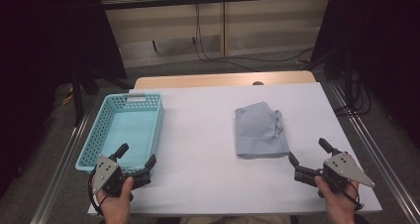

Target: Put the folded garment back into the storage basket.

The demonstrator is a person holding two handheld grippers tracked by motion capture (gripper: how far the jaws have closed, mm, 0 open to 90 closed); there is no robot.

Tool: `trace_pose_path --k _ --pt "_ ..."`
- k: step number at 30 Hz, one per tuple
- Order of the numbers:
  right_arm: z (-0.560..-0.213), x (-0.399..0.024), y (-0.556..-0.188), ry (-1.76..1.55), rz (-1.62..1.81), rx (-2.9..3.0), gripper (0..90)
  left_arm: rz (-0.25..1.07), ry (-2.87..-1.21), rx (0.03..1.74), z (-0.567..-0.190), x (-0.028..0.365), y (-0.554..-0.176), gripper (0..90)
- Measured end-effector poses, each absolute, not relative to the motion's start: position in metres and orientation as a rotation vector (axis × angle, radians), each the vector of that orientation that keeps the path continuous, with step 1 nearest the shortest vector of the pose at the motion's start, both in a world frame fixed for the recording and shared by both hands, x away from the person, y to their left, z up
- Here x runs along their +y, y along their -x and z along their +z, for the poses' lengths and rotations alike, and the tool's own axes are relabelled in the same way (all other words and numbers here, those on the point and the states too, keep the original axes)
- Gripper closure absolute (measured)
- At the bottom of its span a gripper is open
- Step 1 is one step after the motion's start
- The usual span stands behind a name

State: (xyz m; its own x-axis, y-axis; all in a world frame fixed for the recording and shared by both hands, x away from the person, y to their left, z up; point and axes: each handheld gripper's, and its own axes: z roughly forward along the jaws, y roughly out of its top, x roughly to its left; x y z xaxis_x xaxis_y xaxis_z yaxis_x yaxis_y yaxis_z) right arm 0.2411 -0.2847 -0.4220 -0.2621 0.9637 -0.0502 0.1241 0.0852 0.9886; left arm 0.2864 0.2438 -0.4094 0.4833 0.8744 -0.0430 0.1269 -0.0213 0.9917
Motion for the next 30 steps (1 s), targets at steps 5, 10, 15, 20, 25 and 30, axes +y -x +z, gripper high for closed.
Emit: trace_pose_path --k 5,10,15,20,25,30 --pt "-0.423 -0.284 -0.242 -1.113 1.281 1.544 0.5 0.763 -1.499 0.92 -0.409 0.241 -0.289 1.3" --pt "-0.423 -0.284 -0.241 -1.117 1.288 1.547 0.5 0.747 -1.503 0.917 -0.409 0.239 -0.29 1.3" --pt "-0.424 -0.283 -0.242 -1.121 1.292 1.571 1.0 0.754 -1.522 0.933 -0.409 0.232 -0.292 1.3" --pt "-0.424 -0.281 -0.242 -1.109 1.291 1.567 1.6 0.741 -1.583 0.894 -0.408 0.223 -0.292 2.8" --pt "-0.424 -0.279 -0.243 -1.101 1.295 1.586 2.4 0.71 -1.604 0.876 -0.409 0.215 -0.292 2.8" --pt "-0.423 -0.277 -0.242 -1.097 1.301 1.6 2.6 0.724 -1.628 0.844 -0.408 0.209 -0.293 3.6"
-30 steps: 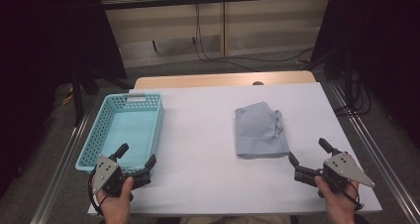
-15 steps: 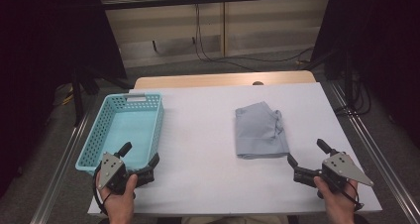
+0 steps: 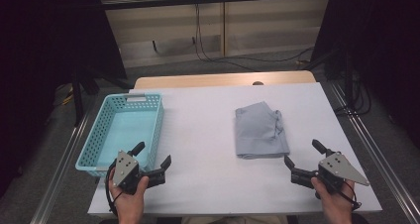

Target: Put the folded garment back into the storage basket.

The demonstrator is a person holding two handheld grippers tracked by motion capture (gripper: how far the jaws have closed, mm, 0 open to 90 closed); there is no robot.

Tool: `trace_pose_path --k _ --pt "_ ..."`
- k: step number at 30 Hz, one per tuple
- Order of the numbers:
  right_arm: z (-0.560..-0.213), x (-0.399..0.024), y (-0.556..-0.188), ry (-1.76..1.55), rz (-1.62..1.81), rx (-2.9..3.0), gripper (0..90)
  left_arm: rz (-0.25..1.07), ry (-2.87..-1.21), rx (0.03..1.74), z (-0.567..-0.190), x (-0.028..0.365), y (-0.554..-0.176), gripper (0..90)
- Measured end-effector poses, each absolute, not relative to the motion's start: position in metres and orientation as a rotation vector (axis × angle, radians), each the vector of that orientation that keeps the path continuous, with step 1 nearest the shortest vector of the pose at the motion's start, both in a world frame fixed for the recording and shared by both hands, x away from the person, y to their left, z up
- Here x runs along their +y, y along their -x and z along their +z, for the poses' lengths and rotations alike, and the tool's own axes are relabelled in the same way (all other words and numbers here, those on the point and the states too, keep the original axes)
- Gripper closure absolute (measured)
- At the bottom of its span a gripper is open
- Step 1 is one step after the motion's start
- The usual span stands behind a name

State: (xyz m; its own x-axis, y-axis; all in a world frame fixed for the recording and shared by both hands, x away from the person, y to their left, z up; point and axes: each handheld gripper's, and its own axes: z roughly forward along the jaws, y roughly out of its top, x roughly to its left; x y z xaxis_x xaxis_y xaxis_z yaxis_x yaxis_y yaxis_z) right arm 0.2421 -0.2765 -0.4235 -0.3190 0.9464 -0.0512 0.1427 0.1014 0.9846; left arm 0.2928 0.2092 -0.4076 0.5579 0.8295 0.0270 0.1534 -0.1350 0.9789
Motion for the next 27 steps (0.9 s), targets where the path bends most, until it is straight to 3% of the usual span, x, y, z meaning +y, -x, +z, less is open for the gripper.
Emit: trace_pose_path --k 27 --pt "-0.422 -0.257 -0.248 -1.094 1.324 1.687 3.0 0.553 -1.679 0.704 -0.388 0.164 -0.328 4.4"
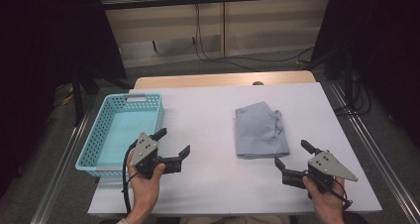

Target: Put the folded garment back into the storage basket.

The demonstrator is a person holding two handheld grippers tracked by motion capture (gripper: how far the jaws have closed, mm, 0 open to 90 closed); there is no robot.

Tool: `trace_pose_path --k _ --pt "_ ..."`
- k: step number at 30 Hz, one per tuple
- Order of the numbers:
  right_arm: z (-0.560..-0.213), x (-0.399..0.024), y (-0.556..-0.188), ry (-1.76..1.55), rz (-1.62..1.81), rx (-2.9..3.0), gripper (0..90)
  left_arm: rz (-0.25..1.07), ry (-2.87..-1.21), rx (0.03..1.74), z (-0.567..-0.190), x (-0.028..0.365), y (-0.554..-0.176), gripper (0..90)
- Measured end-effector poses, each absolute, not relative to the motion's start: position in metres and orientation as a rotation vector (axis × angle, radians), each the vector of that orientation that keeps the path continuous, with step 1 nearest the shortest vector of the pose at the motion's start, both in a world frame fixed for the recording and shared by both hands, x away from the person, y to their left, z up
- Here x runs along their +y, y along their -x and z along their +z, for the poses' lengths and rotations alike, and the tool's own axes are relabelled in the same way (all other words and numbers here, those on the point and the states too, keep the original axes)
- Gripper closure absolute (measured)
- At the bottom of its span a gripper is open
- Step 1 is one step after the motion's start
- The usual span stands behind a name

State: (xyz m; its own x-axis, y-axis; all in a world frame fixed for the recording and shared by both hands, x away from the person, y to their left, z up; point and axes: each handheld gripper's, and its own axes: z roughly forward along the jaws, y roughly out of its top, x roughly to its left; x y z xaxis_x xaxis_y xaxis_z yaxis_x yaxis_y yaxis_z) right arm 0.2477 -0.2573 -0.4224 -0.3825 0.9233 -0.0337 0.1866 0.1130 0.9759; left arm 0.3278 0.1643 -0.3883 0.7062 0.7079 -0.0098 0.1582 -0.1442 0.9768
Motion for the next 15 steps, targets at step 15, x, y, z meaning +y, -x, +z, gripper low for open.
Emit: trace_pose_path --k 15 --pt "-0.419 -0.255 -0.255 -1.119 1.371 1.704 1.2 0.513 -1.714 0.65 -0.383 0.133 -0.355 3.8"
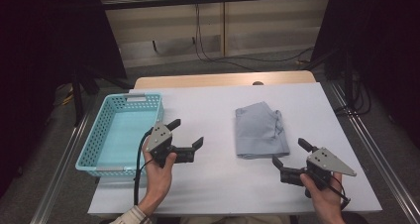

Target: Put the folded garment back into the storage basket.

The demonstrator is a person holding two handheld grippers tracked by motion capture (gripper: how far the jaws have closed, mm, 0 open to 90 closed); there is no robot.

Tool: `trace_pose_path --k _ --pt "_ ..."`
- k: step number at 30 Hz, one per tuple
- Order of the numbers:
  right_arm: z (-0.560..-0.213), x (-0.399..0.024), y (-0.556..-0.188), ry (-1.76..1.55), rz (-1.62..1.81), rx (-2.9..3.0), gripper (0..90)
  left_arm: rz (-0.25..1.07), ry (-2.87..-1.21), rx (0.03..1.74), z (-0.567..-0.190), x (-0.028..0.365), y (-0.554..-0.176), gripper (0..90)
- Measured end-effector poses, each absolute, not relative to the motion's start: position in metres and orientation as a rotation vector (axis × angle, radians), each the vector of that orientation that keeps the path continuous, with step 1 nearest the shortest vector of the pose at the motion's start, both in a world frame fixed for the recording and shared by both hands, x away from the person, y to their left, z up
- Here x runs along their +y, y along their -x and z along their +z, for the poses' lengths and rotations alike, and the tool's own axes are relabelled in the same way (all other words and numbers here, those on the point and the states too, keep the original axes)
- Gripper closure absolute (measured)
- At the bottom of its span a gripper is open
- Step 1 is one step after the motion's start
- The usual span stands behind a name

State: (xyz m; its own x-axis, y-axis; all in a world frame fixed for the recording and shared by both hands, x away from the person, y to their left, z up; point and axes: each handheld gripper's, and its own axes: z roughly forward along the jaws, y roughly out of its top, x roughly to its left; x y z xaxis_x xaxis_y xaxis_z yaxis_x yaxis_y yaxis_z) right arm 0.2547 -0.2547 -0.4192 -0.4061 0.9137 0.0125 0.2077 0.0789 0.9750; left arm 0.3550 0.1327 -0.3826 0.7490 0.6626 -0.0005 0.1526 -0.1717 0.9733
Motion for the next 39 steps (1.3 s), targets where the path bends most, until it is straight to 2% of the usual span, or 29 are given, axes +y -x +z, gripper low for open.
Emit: trace_pose_path --k 8,29,39 --pt "-0.419 -0.245 -0.264 -1.147 1.34 1.768 2.1 0.452 -1.727 0.68 -0.388 0.118 -0.374 3.6" --pt "-0.399 -0.246 -0.299 -1.281 1.296 1.796 3.7 0.434 -1.781 0.645 -0.39 0.078 -0.425 3.1" --pt "-0.4 -0.248 -0.321 -1.315 1.2 1.932 5.0 0.35 -1.854 0.657 -0.399 0.053 -0.455 3.8"
